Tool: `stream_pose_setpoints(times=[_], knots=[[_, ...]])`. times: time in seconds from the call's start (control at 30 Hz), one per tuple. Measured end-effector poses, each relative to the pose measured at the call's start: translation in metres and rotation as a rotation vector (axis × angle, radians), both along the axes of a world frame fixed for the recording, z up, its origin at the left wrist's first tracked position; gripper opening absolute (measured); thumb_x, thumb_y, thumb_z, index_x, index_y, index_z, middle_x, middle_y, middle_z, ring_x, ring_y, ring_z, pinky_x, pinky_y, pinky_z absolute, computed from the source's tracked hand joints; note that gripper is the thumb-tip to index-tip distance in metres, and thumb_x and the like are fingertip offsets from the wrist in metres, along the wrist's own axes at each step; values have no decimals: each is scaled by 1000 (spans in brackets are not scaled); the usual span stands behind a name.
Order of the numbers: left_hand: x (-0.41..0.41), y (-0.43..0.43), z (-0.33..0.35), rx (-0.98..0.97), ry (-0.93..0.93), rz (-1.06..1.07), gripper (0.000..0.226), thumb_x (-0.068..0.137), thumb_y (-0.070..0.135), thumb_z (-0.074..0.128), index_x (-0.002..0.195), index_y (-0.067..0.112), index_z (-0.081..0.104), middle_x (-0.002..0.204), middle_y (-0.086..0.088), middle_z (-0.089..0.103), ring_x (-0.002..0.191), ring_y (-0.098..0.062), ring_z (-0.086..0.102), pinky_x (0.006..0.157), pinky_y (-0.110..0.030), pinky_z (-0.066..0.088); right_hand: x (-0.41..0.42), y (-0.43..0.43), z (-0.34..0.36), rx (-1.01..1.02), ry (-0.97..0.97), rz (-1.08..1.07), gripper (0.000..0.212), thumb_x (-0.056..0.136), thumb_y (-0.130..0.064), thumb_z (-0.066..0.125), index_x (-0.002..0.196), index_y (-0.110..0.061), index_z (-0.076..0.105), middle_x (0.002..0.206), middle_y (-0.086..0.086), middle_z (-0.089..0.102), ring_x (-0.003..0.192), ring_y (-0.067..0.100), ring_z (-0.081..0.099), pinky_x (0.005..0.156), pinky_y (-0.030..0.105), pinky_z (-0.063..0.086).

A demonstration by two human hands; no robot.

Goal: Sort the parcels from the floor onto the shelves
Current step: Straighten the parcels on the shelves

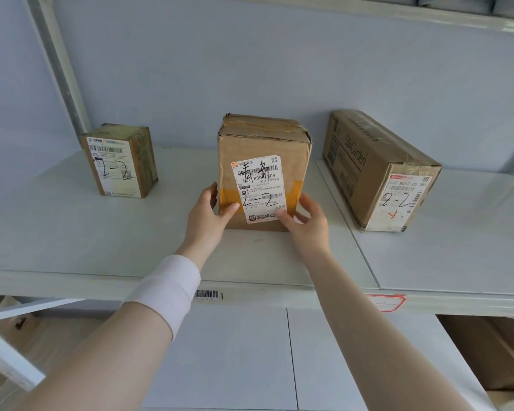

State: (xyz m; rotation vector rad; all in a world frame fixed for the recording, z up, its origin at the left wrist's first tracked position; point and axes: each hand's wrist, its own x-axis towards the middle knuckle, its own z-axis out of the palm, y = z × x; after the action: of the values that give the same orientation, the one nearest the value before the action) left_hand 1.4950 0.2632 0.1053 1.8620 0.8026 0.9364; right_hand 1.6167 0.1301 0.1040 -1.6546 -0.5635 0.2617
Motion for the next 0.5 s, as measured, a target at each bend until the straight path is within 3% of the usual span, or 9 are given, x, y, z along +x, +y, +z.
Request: stream_pose_setpoints(times=[0.1, 0.2, 0.3, 0.4, 0.5], knots=[[-14, -5, 3, -23, -68, 39, 68, 86, 22, 65, 143, 9, 31, 147, -7, 40, 133, -19, 41, 109, -35, 36, -23, -7, 5, 67, -54, -156, 74, 74, -31, 77, 136, -17, 39, 132, -3, 44, 112, 11, 49, 91, 26, 45], [-40, -1, 14, -5, -241, 70, 55, 87, 11, 64, 136, 6, 40, 138, -7, 48, 125, -17, 50, 103, -25, 42, -60, -7, 16, 183, -180, -202, 59, 73, -27, 78, 122, -22, 45, 116, -6, 45, 98, 6, 50, 80, 21, 46], [-74, 18, 26, 15, -396, 171, 41, 88, 6, 60, 127, 4, 47, 122, -3, 56, 108, -10, 58, 86, -6, 44, -98, 16, 19, 248, -263, -99, 51, 74, -24, 77, 116, -22, 48, 110, -3, 53, 91, 9, 54, 79, 20, 47], [-107, 52, 28, 19, -475, 307, 34, 88, 8, 61, 120, 6, 51, 111, -5, 60, 94, -2, 59, 79, -3, 45, -128, 58, 19, 233, -263, 39, 46, 74, -23, 78, 110, -18, 51, 104, 0, 57, 89, 19, 56, 76, 26, 48], [-135, 101, 21, 2, -364, 371, 44, 87, 15, 64, 126, 5, 46, 120, -9, 57, 104, -13, 58, 79, -4, 42, -146, 112, 19, 133, -235, 142, 51, 74, -24, 77, 117, -17, 51, 110, -3, 58, 98, 13, 56, 79, 24, 48]])
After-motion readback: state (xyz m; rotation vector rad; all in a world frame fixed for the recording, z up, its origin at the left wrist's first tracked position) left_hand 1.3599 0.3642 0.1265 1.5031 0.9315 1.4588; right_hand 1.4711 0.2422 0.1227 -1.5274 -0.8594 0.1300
